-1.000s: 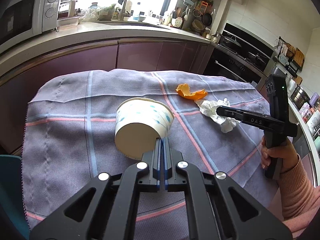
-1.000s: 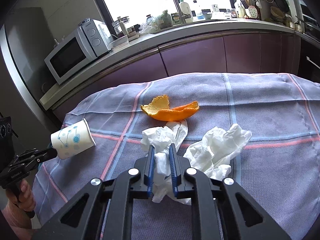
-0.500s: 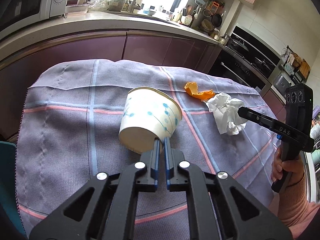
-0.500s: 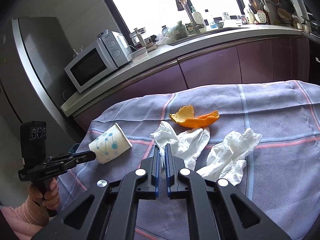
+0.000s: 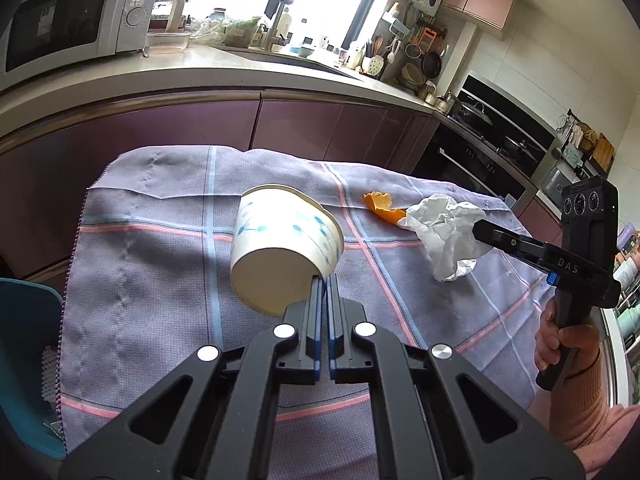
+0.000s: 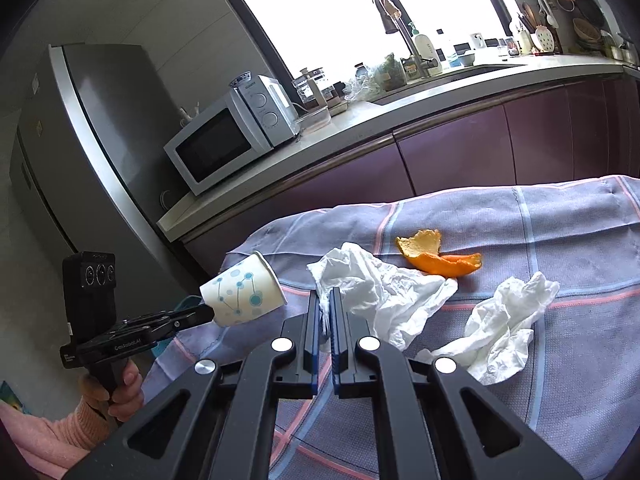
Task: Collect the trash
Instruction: 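Grasp the white tissue with the right tool, then carry the paper cup and tissue to the teal bin and release both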
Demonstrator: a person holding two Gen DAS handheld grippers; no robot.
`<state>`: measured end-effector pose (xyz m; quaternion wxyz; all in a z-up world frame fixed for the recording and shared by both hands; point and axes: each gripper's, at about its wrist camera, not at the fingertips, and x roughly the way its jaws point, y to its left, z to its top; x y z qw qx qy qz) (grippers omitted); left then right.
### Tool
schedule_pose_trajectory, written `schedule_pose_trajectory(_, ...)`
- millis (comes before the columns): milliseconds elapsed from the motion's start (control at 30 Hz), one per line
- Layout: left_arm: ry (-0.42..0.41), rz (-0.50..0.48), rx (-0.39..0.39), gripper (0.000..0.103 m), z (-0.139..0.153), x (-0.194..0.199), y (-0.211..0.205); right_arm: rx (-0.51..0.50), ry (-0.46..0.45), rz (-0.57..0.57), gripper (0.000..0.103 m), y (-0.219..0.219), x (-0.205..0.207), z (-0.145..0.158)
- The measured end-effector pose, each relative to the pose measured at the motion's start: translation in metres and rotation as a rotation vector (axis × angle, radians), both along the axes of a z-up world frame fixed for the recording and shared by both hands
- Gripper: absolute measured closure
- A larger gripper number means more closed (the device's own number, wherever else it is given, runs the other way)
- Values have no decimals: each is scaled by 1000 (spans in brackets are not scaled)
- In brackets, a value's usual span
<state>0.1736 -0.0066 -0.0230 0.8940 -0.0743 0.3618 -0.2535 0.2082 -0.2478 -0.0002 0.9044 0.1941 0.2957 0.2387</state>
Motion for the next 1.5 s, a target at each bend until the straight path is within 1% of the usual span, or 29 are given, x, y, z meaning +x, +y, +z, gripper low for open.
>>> schedule_pose_trajectory(133, -24, 12, -5, 101, 9, -10, 13, 23, -31, 21, 100, 5, -5, 13)
schedule_pose_trajectory(267, -46, 27, -5, 101, 16, -21, 27, 21, -62, 44, 100, 13, -10, 25)
schedule_pose_trajectory(500, -75, 88, -5, 101, 26, -40, 63, 19, -72, 126, 100, 44, -10, 34)
schedule_pose_trajectory(900, -96, 262, 18, 101, 33, -70, 148, 31, -55, 326, 100, 132, 10, 39)
schedule_pose_trajectory(1133, -89, 359, 28, 101, 32, -85, 195, 19, -53, 437, 100, 188, 17, 43)
schedule_pose_trajectory(1267, -76, 398, 39, 101, 28, -90, 213, 20, -45, 489, 100, 214, 21, 43)
schedule_pose_trajectory(1500, -46, 454, 48, 101, 14, -88, 231, 11, -24, 553, 100, 255, 32, 41)
